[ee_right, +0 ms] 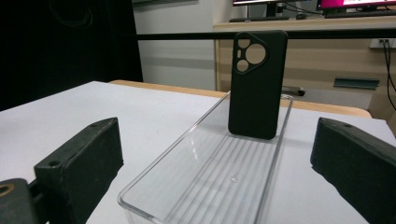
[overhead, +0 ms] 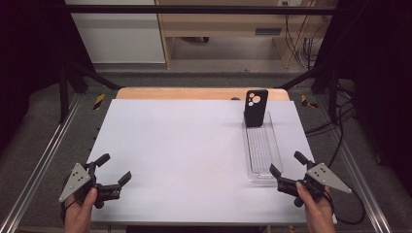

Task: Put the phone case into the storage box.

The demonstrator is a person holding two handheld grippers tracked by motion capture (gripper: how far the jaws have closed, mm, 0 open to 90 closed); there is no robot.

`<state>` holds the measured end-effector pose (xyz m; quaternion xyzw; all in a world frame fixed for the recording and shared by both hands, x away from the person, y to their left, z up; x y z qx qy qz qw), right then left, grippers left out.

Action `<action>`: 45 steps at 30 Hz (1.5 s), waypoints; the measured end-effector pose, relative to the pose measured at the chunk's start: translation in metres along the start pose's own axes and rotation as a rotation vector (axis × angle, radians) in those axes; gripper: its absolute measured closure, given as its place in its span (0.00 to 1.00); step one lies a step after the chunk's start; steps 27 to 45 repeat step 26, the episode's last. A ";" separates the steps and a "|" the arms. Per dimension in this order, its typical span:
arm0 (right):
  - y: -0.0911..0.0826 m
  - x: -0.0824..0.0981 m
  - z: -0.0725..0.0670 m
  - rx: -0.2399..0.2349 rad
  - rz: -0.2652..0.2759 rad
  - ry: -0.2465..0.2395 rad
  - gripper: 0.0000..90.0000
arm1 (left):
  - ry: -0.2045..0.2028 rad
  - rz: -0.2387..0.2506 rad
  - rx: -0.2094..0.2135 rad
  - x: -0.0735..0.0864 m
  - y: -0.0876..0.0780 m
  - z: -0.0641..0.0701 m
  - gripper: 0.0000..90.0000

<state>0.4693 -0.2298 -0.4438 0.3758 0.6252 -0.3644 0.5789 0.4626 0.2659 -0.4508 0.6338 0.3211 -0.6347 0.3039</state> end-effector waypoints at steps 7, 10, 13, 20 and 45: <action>0.009 0.005 -0.011 -0.030 -0.006 -0.012 0.03 | 0.003 -0.001 0.003 0.000 0.000 0.001 0.01; 0.014 0.006 -0.015 -0.044 -0.007 -0.015 0.03 | 0.005 -0.001 0.005 0.000 0.001 0.001 0.01; 0.020 0.007 -0.022 -0.066 -0.012 -0.018 0.03 | 0.005 -0.001 0.008 0.000 0.001 0.002 0.01; 0.032 0.012 -0.028 -0.091 -0.016 -0.025 0.03 | 0.008 -0.003 0.016 0.000 0.002 0.002 0.01; 0.034 0.014 -0.022 -0.063 -0.035 0.002 0.04 | 0.009 -0.018 0.028 0.003 0.006 0.006 0.01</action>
Point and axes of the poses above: each handheld gripper's, and its own axes: y roughly forward along the jaws, x roughly out of its underside, z roughly to its right, the point moved 9 cm from there along y, roughly forward along the jaws, and after that the axes turned 5 degrees about z, right-handed, at the moved point
